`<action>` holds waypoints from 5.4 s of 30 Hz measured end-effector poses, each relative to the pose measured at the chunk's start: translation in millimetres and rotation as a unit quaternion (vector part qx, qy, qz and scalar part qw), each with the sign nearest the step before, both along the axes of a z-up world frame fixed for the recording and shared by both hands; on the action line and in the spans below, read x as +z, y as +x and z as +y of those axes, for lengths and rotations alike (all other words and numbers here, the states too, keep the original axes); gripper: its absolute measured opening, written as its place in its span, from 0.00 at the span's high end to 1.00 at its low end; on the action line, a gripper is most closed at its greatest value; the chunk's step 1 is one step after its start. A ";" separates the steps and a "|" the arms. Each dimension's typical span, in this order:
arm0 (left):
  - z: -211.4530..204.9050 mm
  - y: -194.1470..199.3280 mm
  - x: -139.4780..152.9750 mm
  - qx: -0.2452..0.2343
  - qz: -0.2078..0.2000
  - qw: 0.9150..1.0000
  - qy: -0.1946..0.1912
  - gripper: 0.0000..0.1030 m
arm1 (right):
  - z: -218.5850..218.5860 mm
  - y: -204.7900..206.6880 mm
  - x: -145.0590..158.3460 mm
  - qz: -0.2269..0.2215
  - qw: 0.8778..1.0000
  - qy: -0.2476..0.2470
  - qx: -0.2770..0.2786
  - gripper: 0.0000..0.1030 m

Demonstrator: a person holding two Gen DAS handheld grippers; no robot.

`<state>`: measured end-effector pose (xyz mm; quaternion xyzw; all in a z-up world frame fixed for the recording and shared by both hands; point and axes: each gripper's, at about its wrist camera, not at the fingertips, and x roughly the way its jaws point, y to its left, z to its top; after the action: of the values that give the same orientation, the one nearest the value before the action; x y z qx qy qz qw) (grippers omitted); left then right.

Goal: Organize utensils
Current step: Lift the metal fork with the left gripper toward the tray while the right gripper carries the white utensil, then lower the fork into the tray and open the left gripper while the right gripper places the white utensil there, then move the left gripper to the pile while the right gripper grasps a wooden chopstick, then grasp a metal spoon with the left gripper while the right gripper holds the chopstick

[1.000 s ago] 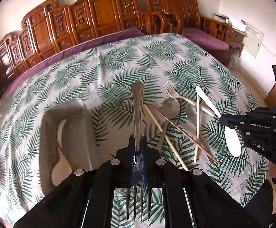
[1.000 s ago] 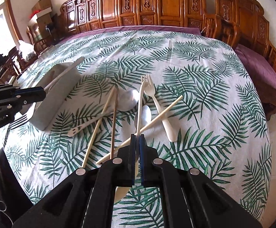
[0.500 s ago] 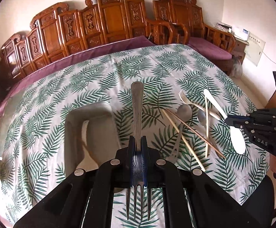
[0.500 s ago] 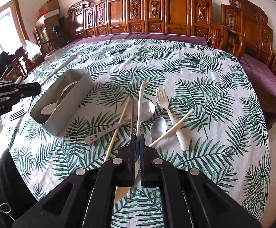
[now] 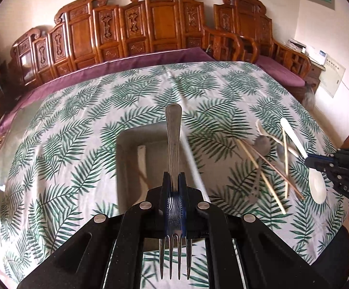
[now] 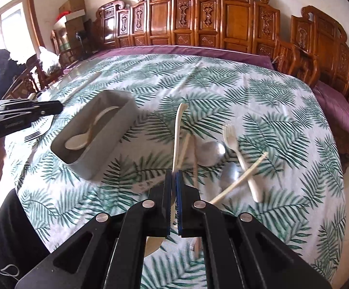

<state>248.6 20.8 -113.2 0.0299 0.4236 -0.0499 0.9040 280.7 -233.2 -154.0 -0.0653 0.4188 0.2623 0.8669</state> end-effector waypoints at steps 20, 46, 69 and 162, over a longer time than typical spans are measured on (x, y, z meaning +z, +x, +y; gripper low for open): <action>44.5 17.8 -33.6 0.001 0.013 0.998 -0.053 0.94 | 115.9 15.7 3.1 0.012 0.997 0.049 0.055 0.96; 84.3 0.4 34.4 0.005 -0.078 0.996 -0.047 0.84 | 197.4 36.3 -14.6 0.030 0.999 0.021 0.033 0.95; 50.5 -25.1 69.5 -0.023 -0.097 0.994 -0.035 0.82 | 65.2 -23.6 29.7 0.021 0.999 -0.010 -0.026 0.94; -181.5 102.7 -100.1 -0.189 0.129 0.973 0.021 0.79 | -89.8 21.8 -54.1 0.088 0.990 0.021 -0.111 0.94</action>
<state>351.3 -160.7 -213.3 0.1221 0.5241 -0.2143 0.8152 302.6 -323.0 -208.1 0.0232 0.4926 0.1785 0.8515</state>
